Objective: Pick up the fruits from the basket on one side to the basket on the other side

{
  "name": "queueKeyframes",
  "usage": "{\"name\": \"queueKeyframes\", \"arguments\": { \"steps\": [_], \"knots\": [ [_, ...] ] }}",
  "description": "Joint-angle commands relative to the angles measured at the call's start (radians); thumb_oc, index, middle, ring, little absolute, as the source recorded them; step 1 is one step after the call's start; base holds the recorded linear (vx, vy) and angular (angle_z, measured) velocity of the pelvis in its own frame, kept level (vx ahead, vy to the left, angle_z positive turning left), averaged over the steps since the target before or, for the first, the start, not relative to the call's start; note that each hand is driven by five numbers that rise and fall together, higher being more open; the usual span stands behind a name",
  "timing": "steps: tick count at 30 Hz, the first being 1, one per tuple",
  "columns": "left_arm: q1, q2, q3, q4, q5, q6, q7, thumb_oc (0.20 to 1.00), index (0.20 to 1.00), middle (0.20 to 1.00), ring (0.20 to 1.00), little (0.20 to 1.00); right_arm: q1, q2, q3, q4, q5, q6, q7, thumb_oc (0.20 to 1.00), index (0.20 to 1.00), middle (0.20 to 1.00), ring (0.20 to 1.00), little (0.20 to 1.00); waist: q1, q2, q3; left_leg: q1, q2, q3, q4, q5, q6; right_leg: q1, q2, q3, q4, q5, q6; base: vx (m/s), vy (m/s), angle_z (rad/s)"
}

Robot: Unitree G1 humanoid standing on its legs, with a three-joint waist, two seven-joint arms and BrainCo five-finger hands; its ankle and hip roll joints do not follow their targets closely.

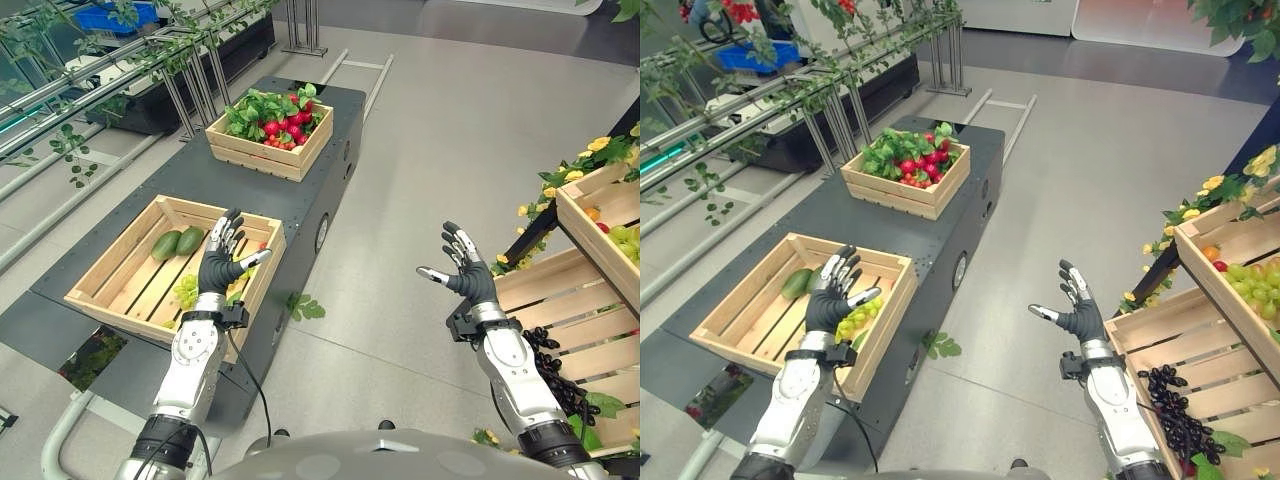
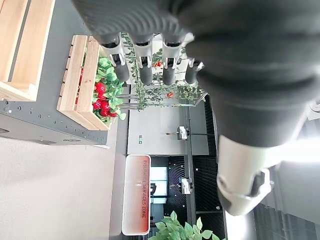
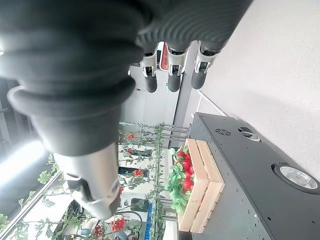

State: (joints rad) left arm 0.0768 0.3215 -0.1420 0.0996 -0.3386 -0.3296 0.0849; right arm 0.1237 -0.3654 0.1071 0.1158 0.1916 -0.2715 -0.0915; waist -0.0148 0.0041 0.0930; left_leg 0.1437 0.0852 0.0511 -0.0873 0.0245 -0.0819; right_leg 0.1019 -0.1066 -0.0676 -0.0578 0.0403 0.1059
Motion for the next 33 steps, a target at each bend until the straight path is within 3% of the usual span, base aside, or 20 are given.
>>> {"name": "queueKeyframes", "arguments": {
  "steps": [1,19,29,33],
  "knots": [
    [-0.026,0.027,0.001,-0.066,-0.023,-0.060,-0.013,1.000,1.000,1.000,1.000,1.000,-0.039,-0.021,-0.037,-0.087,0.035,-0.078,-0.001,1.000,1.000,1.000,1.000,1.000,-0.016,-0.034,-0.010,0.008,0.006,0.006,0.038,-0.033,0.005,-0.029,0.014,0.033,0.108,-0.030,0.028,0.00,0.000,0.00],
    [-0.018,0.028,0.006,-0.062,-0.031,-0.054,-0.011,1.000,1.000,1.000,1.000,1.000,-0.033,-0.025,-0.036,-0.094,0.038,-0.073,0.002,1.000,1.000,1.000,1.000,1.000,-0.013,-0.031,-0.003,0.000,0.006,0.002,0.047,-0.034,0.005,-0.038,0.017,0.035,0.113,-0.031,0.025,0.00,0.000,0.00],
    [-0.001,0.037,0.017,-0.060,-0.013,-0.052,-0.017,1.000,1.000,1.000,1.000,1.000,-0.034,-0.041,-0.046,-0.109,0.046,-0.077,0.014,1.000,1.000,1.000,1.000,1.000,-0.033,-0.008,0.004,-0.001,0.019,0.024,0.053,-0.034,-0.005,-0.048,0.032,0.059,0.108,-0.034,0.018,-0.01,-0.009,-0.01],
    [0.012,0.076,0.057,-0.054,0.041,-0.054,-0.003,1.000,1.000,1.000,1.000,1.000,-0.041,-0.071,-0.060,-0.118,0.039,-0.077,0.031,1.000,1.000,1.000,1.000,1.000,-0.040,0.010,0.024,-0.031,0.029,0.018,0.076,-0.029,-0.012,-0.082,0.045,0.061,0.134,-0.042,0.012,-0.05,-0.034,-0.03]
  ]
}}
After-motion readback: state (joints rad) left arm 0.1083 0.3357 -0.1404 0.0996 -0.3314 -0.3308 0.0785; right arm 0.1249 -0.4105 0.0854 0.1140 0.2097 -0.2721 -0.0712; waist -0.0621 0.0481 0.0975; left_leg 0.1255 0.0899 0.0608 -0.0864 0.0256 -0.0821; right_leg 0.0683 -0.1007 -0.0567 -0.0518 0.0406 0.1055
